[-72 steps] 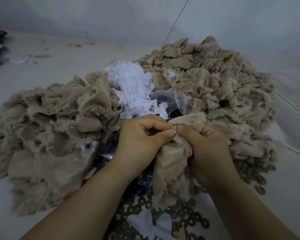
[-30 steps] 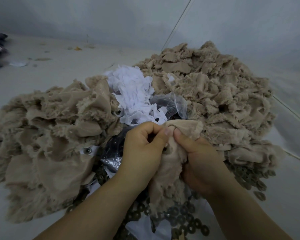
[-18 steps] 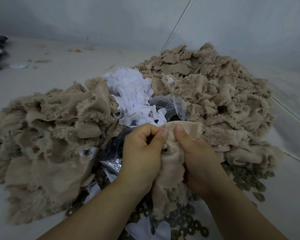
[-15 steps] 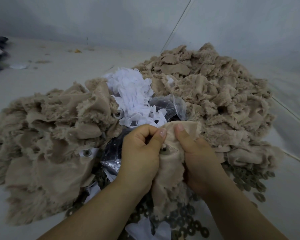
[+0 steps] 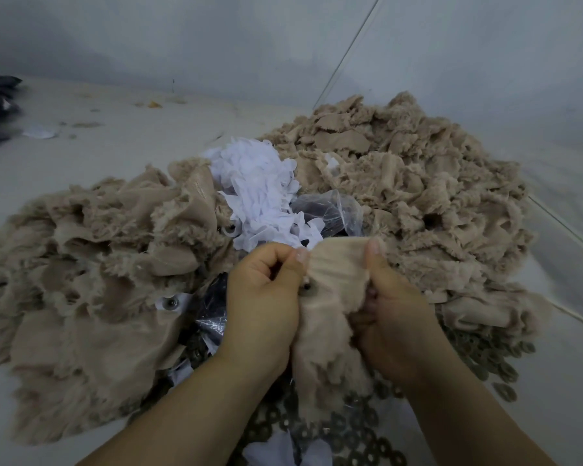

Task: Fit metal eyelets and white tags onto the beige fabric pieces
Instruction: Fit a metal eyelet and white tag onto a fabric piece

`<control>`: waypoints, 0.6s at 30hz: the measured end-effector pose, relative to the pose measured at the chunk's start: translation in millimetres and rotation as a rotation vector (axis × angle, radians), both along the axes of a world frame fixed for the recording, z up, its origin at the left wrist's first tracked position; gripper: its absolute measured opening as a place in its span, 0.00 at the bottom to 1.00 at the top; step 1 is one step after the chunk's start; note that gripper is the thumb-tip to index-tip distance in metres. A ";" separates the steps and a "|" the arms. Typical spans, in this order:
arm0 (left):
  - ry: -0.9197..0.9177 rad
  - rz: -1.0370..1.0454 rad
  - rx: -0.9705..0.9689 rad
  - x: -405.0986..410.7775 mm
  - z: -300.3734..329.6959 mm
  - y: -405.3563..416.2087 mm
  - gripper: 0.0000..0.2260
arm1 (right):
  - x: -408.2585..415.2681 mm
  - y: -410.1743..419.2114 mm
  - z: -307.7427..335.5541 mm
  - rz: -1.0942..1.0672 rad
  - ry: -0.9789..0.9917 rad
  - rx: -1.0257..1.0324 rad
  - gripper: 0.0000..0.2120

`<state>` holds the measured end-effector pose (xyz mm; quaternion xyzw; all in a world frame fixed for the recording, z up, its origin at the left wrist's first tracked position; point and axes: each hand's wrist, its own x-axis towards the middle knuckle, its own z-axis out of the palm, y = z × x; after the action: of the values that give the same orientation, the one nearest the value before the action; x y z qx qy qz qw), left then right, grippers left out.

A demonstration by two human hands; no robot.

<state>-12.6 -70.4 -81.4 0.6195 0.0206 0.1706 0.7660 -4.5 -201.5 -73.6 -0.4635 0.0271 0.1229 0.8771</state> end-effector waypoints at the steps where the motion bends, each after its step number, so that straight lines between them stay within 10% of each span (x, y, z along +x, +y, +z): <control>1: 0.003 0.013 -0.033 3.0 -0.2 3.4 0.16 | 1.9 -2.7 1.0 -0.022 0.009 0.034 0.19; 8: -0.061 0.046 0.150 0.9 -1.7 2.3 0.10 | -2.8 6.5 -1.4 0.142 0.059 -0.039 0.12; 12: -0.065 0.027 0.219 0.2 -1.4 3.2 0.11 | -3.2 -3.1 3.9 0.149 0.044 0.101 0.24; 18: -0.077 -0.042 0.253 -3.0 -1.4 -1.5 0.10 | -6.4 2.8 -3.8 0.039 -0.132 -0.202 0.15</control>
<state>-15.6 -71.9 -82.7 0.7044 -0.0435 0.1796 0.6853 -10.9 -198.7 -77.4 -0.5570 -0.0274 0.1057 0.8233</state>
